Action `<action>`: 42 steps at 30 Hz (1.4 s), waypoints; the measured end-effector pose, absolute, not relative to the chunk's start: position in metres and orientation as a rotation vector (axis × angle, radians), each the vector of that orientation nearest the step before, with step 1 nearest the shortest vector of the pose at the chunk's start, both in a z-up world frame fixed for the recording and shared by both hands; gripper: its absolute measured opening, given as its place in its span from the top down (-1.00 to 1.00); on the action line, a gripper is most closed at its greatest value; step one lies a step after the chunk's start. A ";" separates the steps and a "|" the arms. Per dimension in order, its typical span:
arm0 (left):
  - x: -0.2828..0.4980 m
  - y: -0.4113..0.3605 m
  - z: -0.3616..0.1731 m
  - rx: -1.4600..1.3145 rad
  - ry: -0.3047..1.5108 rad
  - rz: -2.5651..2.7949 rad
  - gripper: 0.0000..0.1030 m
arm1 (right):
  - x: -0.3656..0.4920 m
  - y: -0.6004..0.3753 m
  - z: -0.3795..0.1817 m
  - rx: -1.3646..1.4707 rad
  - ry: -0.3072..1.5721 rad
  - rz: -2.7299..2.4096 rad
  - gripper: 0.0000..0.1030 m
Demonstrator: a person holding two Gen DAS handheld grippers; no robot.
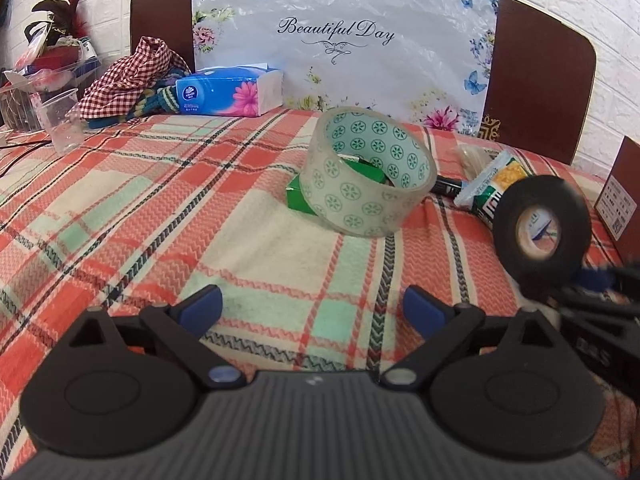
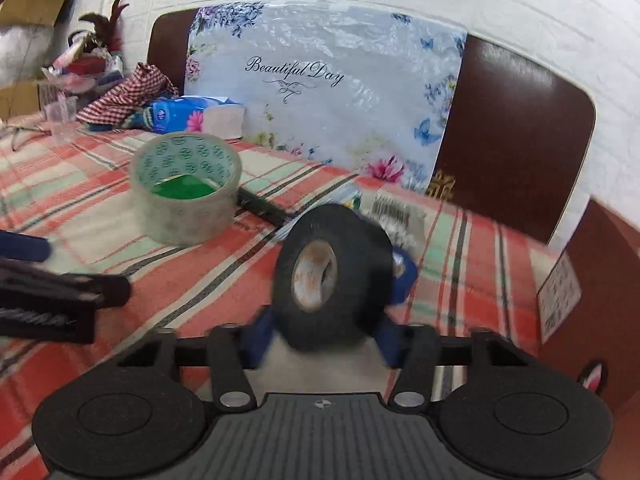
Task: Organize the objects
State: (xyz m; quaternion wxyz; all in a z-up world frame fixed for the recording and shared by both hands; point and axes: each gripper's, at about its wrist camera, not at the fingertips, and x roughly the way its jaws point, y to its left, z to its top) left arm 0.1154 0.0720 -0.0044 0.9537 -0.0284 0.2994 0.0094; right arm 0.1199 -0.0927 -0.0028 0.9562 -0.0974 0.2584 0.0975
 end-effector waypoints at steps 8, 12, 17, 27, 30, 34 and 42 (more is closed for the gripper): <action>0.116 0.069 -0.004 -0.032 0.614 0.024 -0.93 | 0.024 -0.119 -0.005 -0.036 0.589 0.272 0.63; 0.114 0.067 -0.003 -0.012 0.617 0.027 -0.93 | -0.016 -0.147 -0.002 0.110 0.635 0.343 0.62; 0.108 0.064 -0.002 0.012 0.621 0.028 -0.93 | -0.045 -0.185 -0.005 0.235 0.636 0.265 0.42; 0.077 0.045 0.009 -0.010 0.713 -0.005 -0.82 | -0.055 -0.176 -0.006 0.007 0.571 0.192 -0.46; 0.070 0.016 0.023 -0.045 0.775 -0.152 -0.51 | -0.042 -0.172 -0.006 -0.038 0.586 0.184 -0.47; 0.067 -0.027 0.033 -0.049 0.856 -0.309 -0.27 | -0.023 -0.163 -0.001 -0.070 0.604 0.196 -0.51; 0.054 -0.057 0.022 0.035 0.848 -0.368 0.33 | 0.008 -0.146 -0.010 -0.119 0.600 0.275 -0.45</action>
